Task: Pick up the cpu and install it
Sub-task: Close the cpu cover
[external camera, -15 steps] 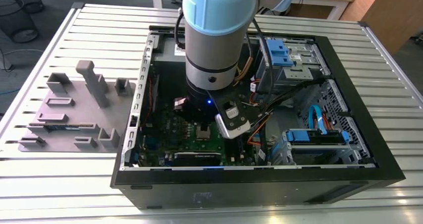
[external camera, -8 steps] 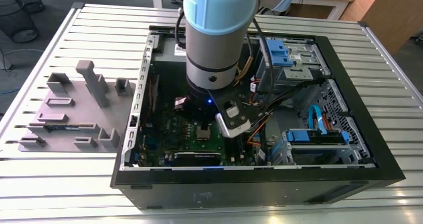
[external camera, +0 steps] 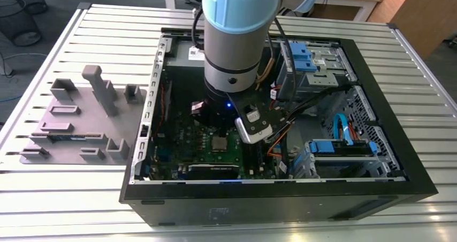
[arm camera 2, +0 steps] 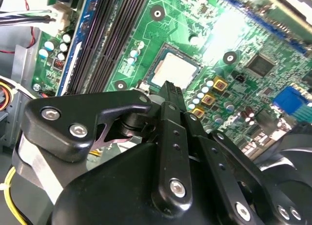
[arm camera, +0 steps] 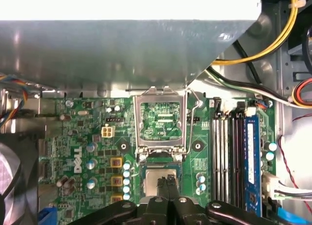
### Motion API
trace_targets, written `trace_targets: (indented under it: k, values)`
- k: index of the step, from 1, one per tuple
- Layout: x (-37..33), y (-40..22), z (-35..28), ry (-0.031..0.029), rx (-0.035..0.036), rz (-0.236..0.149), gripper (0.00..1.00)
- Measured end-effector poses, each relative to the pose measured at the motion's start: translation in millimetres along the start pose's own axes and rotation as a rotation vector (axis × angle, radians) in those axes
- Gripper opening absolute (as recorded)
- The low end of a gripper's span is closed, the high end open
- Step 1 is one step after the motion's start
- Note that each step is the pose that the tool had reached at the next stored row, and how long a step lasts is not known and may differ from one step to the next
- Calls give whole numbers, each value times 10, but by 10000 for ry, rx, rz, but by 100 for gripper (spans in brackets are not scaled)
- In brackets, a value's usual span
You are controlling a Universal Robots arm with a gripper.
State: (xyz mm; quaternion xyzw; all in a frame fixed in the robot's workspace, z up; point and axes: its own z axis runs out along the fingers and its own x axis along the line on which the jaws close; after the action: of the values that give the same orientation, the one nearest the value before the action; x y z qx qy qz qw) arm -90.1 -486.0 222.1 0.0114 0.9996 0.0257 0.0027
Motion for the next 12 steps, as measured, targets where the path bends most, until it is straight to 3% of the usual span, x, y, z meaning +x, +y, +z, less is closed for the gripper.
trace_targets:
  k: [7, 12]
  values:
    - [-50, 14, 24, 6, 0, -121, 11]
    - [-135, 26, 36, 11, -1, -201, 11]
